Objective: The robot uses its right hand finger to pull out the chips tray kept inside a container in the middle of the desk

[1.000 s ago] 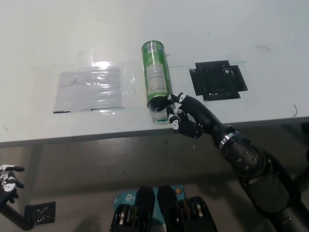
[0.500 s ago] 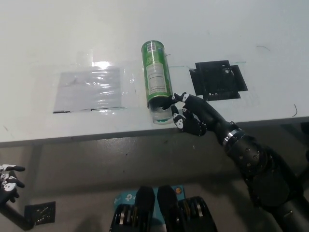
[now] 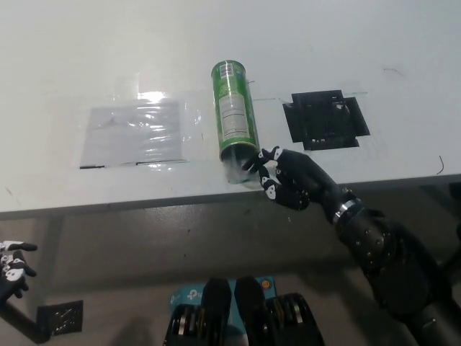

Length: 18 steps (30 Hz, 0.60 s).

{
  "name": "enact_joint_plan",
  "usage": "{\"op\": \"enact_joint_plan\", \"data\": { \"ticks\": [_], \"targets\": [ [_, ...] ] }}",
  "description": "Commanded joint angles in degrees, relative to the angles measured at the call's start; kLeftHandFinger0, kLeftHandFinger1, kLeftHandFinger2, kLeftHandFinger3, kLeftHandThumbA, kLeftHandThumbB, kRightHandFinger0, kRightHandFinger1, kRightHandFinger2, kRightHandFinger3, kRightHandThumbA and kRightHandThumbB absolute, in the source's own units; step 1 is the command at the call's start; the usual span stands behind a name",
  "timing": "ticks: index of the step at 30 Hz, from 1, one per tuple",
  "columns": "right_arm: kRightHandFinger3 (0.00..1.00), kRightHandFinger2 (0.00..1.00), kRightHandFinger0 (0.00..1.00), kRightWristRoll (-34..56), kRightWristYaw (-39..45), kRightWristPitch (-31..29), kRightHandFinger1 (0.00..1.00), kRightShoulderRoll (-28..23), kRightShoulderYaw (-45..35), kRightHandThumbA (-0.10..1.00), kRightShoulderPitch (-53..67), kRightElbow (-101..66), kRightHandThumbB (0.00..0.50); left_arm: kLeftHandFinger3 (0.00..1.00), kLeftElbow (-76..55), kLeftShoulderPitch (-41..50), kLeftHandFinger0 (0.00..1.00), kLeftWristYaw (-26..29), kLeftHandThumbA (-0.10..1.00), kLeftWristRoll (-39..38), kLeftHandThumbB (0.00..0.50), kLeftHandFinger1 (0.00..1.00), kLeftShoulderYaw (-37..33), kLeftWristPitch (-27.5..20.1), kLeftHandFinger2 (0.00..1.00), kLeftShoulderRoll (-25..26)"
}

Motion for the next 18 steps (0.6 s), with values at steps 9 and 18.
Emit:
{"op": "enact_joint_plan", "data": {
  "ticks": [9,18],
  "targets": [
    [0.7,0.69,0.0,-1.8,-0.4,-0.4,0.02,1.0,0.6,-0.1,4.4,-5.1,0.127,0.55,-1.6,-1.5,0.29,-1.0,0.22,-0.2,0.0,0.29,0.8,-0.5,0.37,2.6],
    [0.69,0.74,0.0,0.0,1.4,3.0,0.0,2.3,-0.6,-0.1,7.3,-11.1,0.129,0.55,-1.9,-1.8,0.3,-0.9,0.22,-0.4,0.0,0.29,0.8,0.1,0.37,2.7]
  ]
}}
